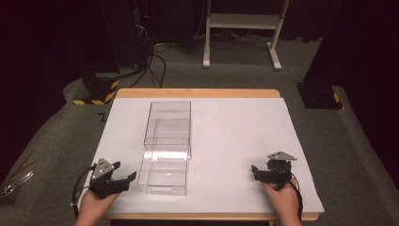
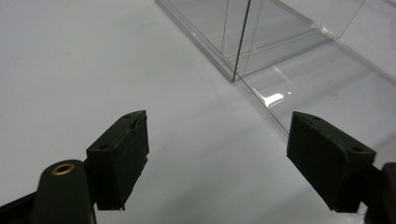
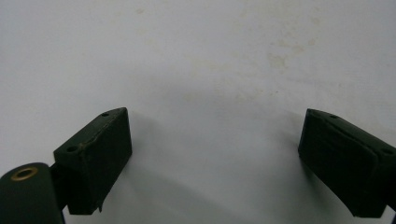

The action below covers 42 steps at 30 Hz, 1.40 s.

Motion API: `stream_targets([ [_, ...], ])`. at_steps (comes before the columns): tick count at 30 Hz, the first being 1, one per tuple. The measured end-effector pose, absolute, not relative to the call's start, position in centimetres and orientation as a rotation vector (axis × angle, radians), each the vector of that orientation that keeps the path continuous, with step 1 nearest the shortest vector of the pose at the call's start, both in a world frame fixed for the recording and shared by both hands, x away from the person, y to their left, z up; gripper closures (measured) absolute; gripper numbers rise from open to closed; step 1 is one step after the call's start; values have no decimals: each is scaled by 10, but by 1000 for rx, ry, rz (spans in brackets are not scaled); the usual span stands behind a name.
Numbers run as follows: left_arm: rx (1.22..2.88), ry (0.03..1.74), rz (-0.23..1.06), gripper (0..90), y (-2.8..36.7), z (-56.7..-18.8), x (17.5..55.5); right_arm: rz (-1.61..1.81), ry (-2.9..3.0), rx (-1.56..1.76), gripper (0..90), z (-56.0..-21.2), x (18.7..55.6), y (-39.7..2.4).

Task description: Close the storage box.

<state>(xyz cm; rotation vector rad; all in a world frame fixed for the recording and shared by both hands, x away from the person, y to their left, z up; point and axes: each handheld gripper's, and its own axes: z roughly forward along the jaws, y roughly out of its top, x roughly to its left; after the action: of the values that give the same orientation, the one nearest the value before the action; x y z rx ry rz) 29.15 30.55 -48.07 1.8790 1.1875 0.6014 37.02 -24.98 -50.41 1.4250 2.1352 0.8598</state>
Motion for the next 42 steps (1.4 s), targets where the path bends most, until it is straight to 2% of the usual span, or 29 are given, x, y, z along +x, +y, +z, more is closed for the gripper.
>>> stream_targets([
  [5, 1866, 1193, 624, 154, 306, -474, 289, 860, 2136, 1425, 94, -504, 370, -250],
  [24, 1737, 1106, 597, 143, 308, -446, 275, 861, 2136, 1426, 94, -504, 370, -250],
  [42, 1718, 1035, 566, 144, 293, -437, 256, 862, 2136, 1427, 94, -504, 371, -250],
])
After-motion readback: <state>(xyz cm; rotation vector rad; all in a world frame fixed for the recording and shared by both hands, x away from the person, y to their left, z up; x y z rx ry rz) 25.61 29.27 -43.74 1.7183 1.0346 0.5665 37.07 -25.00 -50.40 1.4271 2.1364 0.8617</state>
